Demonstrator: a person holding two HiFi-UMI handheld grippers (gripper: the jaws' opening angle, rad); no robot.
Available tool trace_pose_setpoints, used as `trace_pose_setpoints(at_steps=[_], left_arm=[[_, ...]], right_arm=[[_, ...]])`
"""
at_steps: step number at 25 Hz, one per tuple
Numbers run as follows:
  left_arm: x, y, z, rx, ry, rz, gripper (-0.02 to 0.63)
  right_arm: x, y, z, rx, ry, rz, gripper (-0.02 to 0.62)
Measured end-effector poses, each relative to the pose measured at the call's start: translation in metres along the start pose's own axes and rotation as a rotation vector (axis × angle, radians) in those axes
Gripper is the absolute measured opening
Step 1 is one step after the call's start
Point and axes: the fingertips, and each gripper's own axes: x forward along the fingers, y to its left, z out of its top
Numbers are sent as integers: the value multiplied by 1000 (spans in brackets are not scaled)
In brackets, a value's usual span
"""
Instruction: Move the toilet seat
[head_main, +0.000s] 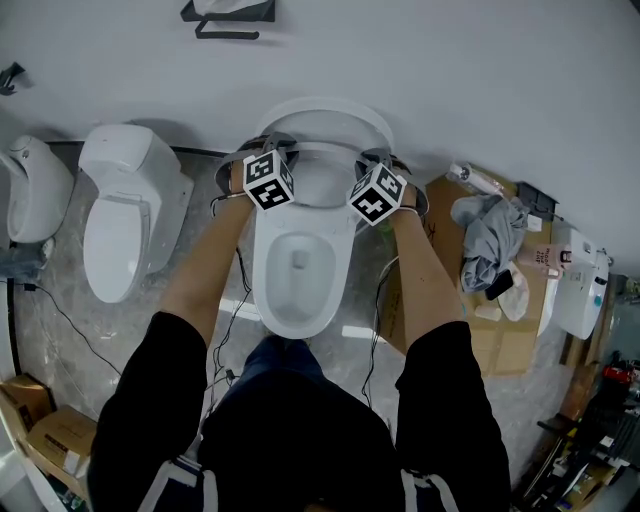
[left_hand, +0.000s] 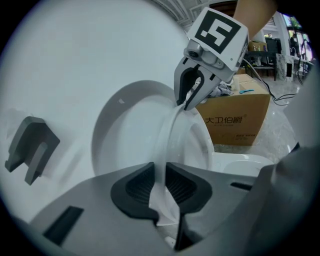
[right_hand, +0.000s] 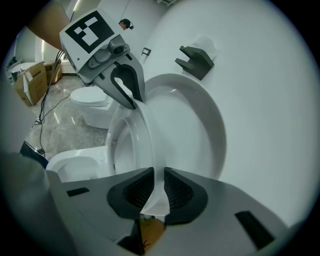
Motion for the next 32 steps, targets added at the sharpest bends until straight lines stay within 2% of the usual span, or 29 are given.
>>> trace_pose_setpoints(at_steps=[6,9,10,11,12,13,17,20,24,28,32], left_arm=[[-1,0,1,-5,3,7,71],[-3,-2,1,-44,2,-6,74],[-4,-3,0,-62,1,-17,82],[-6,-5,-1,-78,-1,-25,117],[-9,-6,-3,-94,-5,-26,168],[-13,-6,-4,-116,-15,-17,175],[-40,-6,-3,-278,-124,68,173],[-67,-6,2,-412,-229,150,53],[-107,-14,15,-540,-352,206,8],[-158,-28,33,-588,-432,254,7],[-208,-41,53,-571,-475,286,6]], right_arm=[[-1,0,0,7,8,-14,77],[-4,2,0,21,-4,-50,77],[-6,2,1,37,-15,-66,78],[-9,4,1,62,-28,-80,85],[-12,5,2,94,-46,-90,117],[-17,7,3,132,-69,-101,148],[-45,7,16,288,-200,-179,155],[-76,7,25,425,-308,-258,67],[-120,10,33,607,-433,-327,26],[-166,24,39,722,-524,-361,25],[-207,37,40,761,-567,-396,24]])
